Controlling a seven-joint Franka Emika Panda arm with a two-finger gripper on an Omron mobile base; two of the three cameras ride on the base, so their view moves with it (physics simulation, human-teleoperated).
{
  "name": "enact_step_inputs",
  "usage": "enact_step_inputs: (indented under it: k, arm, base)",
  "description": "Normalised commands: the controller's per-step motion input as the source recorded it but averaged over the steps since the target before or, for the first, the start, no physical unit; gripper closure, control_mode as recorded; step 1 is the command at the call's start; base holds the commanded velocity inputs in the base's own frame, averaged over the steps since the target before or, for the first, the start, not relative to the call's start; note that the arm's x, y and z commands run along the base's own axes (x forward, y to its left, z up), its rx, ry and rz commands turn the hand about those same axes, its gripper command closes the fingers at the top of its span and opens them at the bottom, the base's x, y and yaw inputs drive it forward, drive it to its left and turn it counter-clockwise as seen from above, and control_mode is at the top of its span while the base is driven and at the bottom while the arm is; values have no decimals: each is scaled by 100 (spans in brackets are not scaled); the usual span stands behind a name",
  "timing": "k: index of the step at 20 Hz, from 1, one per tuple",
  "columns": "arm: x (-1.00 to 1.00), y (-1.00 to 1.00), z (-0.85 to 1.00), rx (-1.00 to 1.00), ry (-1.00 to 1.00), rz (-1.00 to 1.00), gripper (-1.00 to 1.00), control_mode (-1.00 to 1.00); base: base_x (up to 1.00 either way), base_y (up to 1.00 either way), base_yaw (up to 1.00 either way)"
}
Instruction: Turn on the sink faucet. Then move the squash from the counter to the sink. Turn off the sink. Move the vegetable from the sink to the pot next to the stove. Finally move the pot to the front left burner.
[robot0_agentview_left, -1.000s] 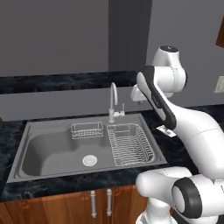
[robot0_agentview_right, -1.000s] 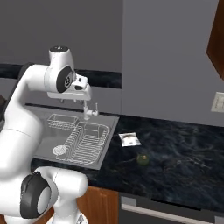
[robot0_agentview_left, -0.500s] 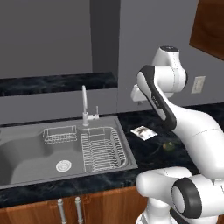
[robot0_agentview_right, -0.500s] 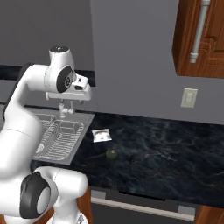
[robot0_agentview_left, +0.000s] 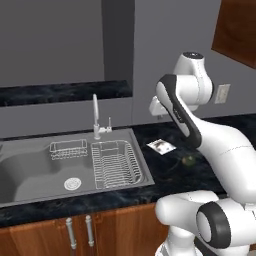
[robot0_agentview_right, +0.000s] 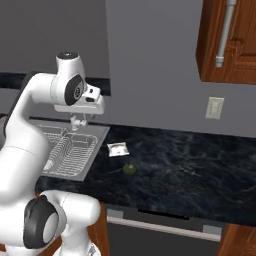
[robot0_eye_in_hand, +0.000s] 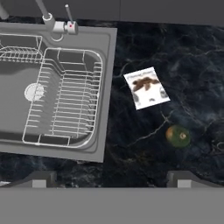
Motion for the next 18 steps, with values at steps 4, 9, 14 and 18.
enact_step_inputs:
  k: [4,9,14,18]
  arm:
    - [0,0,0,0,0,0,-100,100]
    - [0,0,0,0,0,0,-100,100]
    - [0,0,0,0,0,0,-100,100]
    - [0,0,0,0,0,0,-100,100]
  base:
    - [-15,21,0]
    - [6,54,-1]
    - [23,44,-1]
    - [51,-23,0]
